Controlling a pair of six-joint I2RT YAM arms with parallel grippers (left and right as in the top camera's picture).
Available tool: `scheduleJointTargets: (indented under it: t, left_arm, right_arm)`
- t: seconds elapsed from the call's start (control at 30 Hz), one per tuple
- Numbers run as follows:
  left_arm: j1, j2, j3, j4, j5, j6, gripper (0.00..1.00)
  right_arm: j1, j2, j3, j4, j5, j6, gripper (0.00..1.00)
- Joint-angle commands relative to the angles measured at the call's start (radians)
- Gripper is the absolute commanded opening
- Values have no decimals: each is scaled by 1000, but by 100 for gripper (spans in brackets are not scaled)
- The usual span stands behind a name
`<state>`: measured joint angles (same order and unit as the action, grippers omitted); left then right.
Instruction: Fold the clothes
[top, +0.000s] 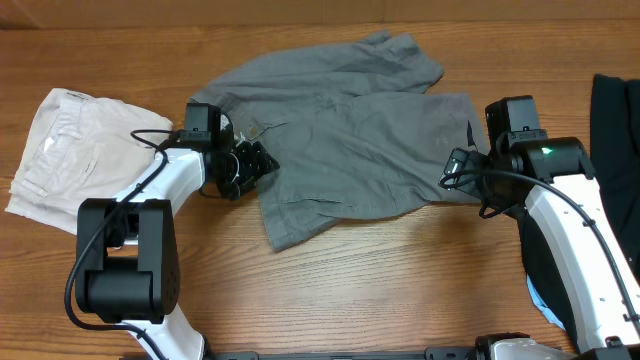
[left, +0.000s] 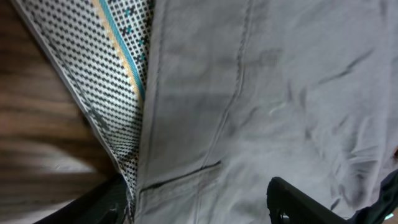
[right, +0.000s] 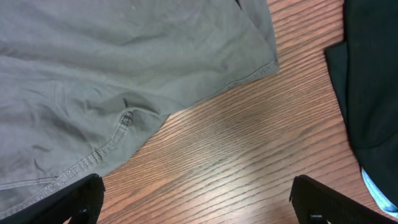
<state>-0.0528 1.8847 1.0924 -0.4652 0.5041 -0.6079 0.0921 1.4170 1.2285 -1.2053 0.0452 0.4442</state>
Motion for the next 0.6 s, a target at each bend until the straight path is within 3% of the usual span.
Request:
scheduleJointTargets:
  t: [0.0, 0.27, 0.3, 0.37, 0.57]
  left_arm:
    - [-7, 17, -8, 31, 53, -14, 73]
    - [-7, 17, -8, -27, 64, -17, 69]
    - [-6, 17, -8, -49, 64, -17, 72]
    - [-6, 17, -8, -77, 64, -17, 87]
    - [-5, 17, -8, -86, 64, -17, 86]
  right_arm:
    - [-2, -2, 21, -2, 14, -2, 100]
    - [-2, -2, 21, -2, 14, -3, 100]
    - [-2, -2, 21, -2, 14, -3, 100]
    - [-2, -2, 21, -2, 14, -3, 100]
    - [-2, -2, 21, -2, 14, -3, 100]
